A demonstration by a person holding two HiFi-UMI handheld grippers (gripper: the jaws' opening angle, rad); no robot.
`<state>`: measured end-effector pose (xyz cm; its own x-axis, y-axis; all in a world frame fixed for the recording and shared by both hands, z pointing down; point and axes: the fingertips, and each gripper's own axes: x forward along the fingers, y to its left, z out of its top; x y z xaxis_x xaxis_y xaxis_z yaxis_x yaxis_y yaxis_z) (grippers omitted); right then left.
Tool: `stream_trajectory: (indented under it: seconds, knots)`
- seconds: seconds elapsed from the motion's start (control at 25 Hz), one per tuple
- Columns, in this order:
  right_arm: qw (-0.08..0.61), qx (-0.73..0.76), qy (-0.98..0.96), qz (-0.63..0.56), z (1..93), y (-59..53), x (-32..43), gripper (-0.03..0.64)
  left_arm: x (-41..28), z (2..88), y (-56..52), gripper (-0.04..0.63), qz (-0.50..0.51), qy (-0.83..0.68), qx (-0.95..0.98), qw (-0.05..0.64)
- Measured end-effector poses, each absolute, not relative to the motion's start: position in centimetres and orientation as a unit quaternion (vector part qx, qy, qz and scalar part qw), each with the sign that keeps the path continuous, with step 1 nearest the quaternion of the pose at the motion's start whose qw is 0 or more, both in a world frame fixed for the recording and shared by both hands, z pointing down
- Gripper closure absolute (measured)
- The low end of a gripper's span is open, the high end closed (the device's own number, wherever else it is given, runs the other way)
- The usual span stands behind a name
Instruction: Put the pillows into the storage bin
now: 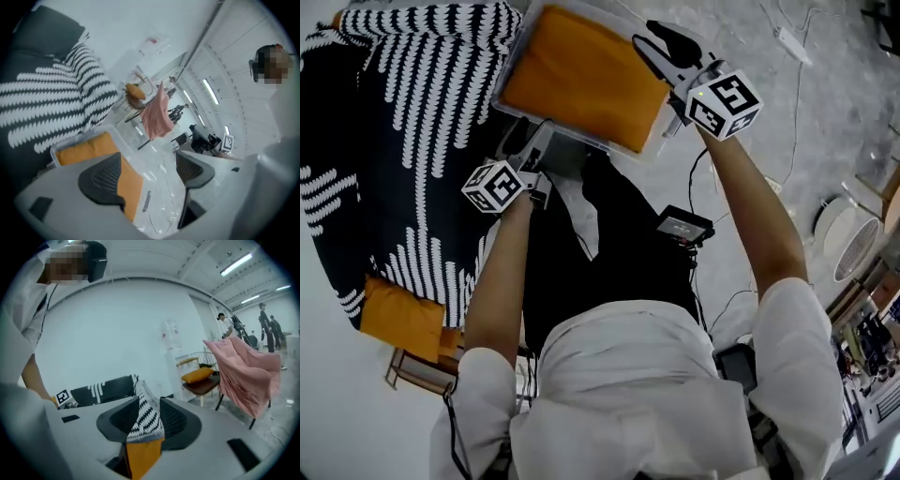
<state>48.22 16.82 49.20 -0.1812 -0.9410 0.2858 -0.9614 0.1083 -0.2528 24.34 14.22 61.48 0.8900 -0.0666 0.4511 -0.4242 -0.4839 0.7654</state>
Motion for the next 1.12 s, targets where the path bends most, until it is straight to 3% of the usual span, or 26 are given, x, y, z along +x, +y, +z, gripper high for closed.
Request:
stream_trajectory:
  seconds: [0.12,0.24,0.44,0.76,1.12]
  knots:
    - [-0.017,0.629,-0.763,0.149,40.3,17.0,45.8,0.457,23.7,51.8,10.9,0.227,0.132,-0.143,0.884,0.425]
    - [-0.041,0.616,-0.780,0.100,32.2,16.3,44.2,0.383,22.0,42.1,7.9,0.227,0.081,-0.155,0.922,0.346]
    - [-0.081,0.589,-0.804,0.015,19.5,13.7,40.0,0.380,14.3,28.3,4.9,0.227,0.036,-0.215,0.952,0.217]
    - [-0.101,0.554,-0.826,-0.031,10.4,9.1,26.0,0.379,-7.8,14.0,4.2,0.227,0.004,-0.424,0.903,0.072]
    - [-0.096,0.450,-0.887,-0.032,6.7,3.4,4.0,0.380,-36.6,7.1,10.6,0.227,-0.036,-0.632,0.774,0.010]
